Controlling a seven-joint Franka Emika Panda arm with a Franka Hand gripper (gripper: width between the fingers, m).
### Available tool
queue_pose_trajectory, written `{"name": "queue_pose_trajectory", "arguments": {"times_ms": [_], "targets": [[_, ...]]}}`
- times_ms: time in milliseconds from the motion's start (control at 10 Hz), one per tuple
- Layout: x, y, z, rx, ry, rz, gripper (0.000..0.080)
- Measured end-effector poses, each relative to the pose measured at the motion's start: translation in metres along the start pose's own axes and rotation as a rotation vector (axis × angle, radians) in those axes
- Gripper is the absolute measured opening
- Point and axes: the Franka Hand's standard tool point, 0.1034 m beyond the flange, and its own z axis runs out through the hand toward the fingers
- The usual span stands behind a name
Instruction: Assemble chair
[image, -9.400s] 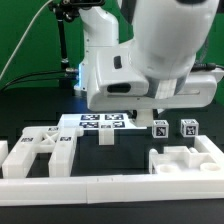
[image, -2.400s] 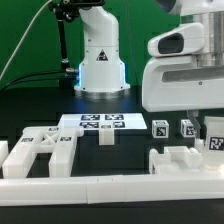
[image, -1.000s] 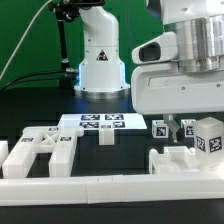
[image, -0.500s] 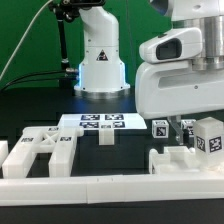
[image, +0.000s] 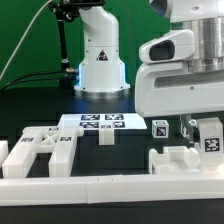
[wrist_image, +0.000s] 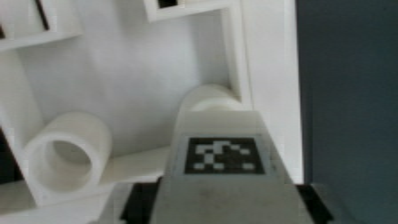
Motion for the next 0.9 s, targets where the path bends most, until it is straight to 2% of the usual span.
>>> {"name": "queue_pose_trajectory", "arguments": {"times_ms": [100, 500, 600, 800, 900], "targets": [[-0.0001, -0.0004, 0.0002, 0.001, 0.000, 0.100, 0.0284], [-0.0027, -0.0045, 0.0018, -0.011, 0.018, 0.797, 0.0284], [-0.0032, -0.0067, 0.0025, 0.004, 0.016, 0.994, 0.0284], [-0.0034, -0.0098, 0.0028, 0.015, 0.025, 1.206, 0.0284], [-0.0034, -0.0091, 0.0032, 0.014, 0.025, 1.160, 0.0371]]}}
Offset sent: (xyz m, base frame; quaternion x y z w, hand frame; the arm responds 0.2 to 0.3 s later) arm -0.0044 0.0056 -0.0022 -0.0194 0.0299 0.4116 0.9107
